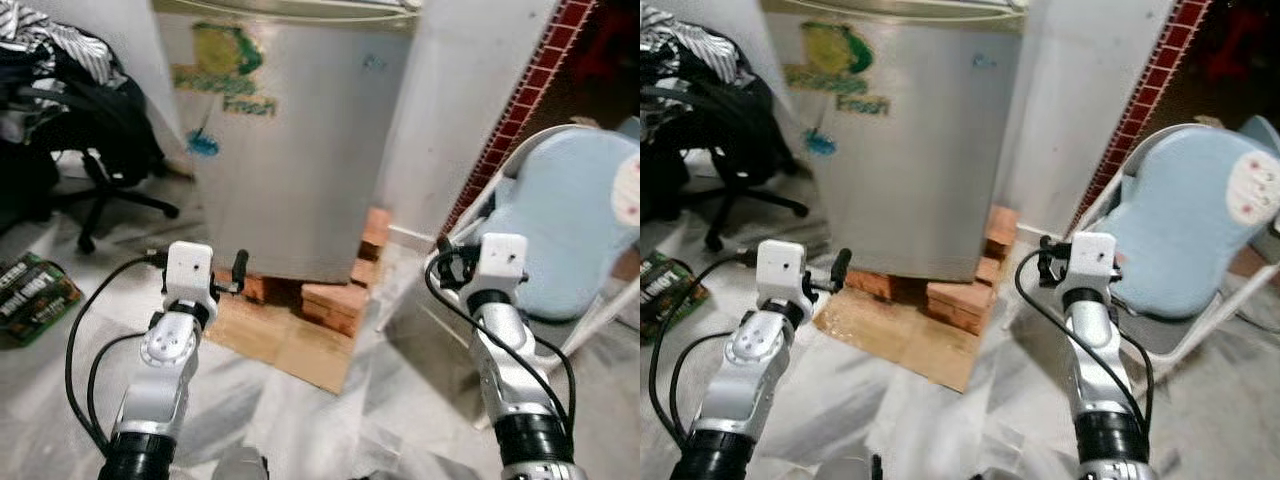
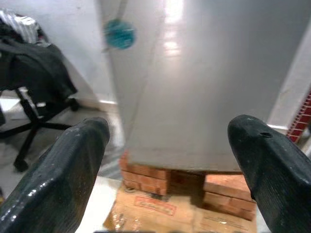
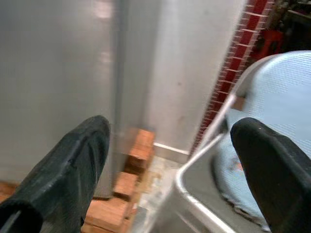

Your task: Restocking fridge

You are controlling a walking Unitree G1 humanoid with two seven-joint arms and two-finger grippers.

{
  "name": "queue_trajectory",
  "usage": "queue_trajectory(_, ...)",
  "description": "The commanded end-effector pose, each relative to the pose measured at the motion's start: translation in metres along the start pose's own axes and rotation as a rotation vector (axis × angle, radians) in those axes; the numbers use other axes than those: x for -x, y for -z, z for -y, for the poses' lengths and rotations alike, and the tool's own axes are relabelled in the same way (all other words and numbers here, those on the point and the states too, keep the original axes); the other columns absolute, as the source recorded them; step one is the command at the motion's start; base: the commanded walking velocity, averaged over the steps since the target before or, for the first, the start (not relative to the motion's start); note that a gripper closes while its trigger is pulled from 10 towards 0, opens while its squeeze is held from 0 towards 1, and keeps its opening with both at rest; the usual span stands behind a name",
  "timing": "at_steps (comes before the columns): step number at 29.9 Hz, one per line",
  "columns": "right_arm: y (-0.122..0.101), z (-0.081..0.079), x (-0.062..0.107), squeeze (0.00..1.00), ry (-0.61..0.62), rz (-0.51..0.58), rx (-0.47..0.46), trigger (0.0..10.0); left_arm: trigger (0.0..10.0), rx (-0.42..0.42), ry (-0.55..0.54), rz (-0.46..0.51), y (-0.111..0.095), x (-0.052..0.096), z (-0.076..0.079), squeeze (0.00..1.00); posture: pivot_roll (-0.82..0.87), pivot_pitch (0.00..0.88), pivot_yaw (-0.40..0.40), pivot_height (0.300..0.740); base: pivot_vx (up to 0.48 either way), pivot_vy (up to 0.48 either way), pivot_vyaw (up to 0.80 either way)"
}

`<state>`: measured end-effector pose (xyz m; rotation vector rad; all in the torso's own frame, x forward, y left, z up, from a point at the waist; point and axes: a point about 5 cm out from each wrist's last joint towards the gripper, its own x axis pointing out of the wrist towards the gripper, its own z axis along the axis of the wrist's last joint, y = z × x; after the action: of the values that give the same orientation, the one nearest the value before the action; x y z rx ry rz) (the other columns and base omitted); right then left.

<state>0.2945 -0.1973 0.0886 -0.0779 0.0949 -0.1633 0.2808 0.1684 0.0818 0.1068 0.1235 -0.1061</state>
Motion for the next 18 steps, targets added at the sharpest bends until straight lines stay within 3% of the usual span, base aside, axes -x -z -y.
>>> queue_trajectory(1,-0.005,-0.002,0.000,0.00,-0.007,0.012,-0.011,10.0,10.0,0.003,-0.011,-0.005,0.001,0.000,-0.004,0.00,0.09,0.000,-0.045,0.740,0.000,0.480,0.00)
queue_trajectory(6,-0.003,0.001,0.000,0.00,0.001,0.002,0.029,10.0,10.0,0.056,0.008,-0.036,0.004,-0.001,-0.001,0.00,0.09,0.000,-0.046,0.740,0.000,0.480,0.00)
queue_trajectory(9,-0.004,0.006,-0.001,0.00,0.048,-0.013,-0.068,10.0,10.0,0.048,0.007,-0.032,0.003,-0.002,-0.002,0.00,0.09,0.000,-0.045,0.740,0.000,0.480,0.00)
queue_trajectory(11,-0.007,0.009,-0.002,0.00,0.044,0.015,0.001,10.0,10.0,0.050,0.007,-0.032,0.003,-0.003,-0.002,0.00,0.08,0.000,-0.044,0.740,0.000,0.480,0.00)
queue_trajectory(18,-0.009,0.008,0.000,0.00,0.010,0.011,-0.061,10.0,10.0,0.052,0.031,-0.036,0.003,-0.005,0.000,0.00,0.08,0.000,-0.041,0.740,0.000,0.480,0.00)
